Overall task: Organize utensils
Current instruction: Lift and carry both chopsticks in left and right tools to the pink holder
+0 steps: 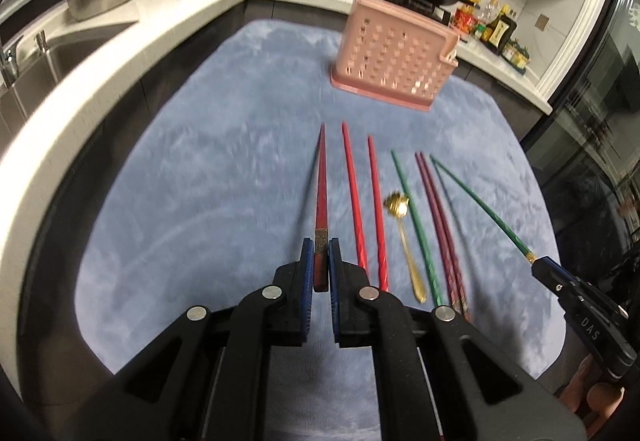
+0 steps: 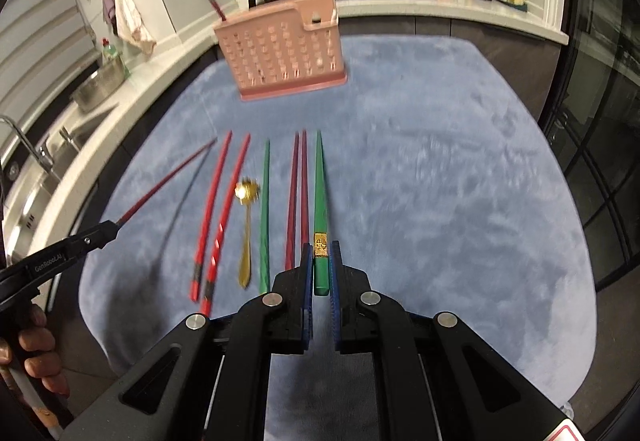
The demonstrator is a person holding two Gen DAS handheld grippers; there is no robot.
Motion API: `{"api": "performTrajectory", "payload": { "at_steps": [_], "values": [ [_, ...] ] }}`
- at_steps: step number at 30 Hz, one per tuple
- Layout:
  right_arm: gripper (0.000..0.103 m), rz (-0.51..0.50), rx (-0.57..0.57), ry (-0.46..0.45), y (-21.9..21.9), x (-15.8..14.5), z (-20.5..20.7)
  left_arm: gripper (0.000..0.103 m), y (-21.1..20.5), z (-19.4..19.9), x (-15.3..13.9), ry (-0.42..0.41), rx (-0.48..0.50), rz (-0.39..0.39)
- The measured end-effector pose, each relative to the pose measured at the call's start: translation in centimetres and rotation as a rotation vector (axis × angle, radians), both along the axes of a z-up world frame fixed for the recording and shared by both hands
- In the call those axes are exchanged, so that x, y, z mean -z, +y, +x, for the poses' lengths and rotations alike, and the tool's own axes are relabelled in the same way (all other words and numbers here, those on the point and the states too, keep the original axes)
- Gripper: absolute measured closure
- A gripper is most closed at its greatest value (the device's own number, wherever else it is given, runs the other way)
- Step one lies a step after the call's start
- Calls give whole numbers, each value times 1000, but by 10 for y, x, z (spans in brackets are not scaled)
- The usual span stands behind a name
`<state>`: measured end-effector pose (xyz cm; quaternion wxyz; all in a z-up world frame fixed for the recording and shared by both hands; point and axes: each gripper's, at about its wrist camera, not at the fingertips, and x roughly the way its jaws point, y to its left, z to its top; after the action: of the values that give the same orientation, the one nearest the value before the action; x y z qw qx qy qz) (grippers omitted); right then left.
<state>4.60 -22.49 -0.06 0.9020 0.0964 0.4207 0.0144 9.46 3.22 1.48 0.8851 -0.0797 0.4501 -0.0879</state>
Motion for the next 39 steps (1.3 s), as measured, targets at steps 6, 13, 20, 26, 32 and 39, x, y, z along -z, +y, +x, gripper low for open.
{"api": "performTrajectory", "payload": {
  "at_steps": [6,13,20,26,32,39],
  "values": [
    [96,8,17,-62,-10,-32,9,96,5,10,-32,-59,-11,-6],
    [96,30,39,-130,-22,-67,23,96,7,31,-68,-126,-14,-9],
    [96,55,57,-170,-34,-87,41,96,8,54,-102,-200,-19,-5],
    [96,53,62,-201,-39,-102,56,96,4,73,-123,-242,-18,-1],
    [96,72,60,-249,-45,-126,75,96,-1,92,-149,-297,-17,-4],
    [96,112,58,-351,-53,-166,107,96,-9,120,-193,-399,-18,-17]
  ]
}}
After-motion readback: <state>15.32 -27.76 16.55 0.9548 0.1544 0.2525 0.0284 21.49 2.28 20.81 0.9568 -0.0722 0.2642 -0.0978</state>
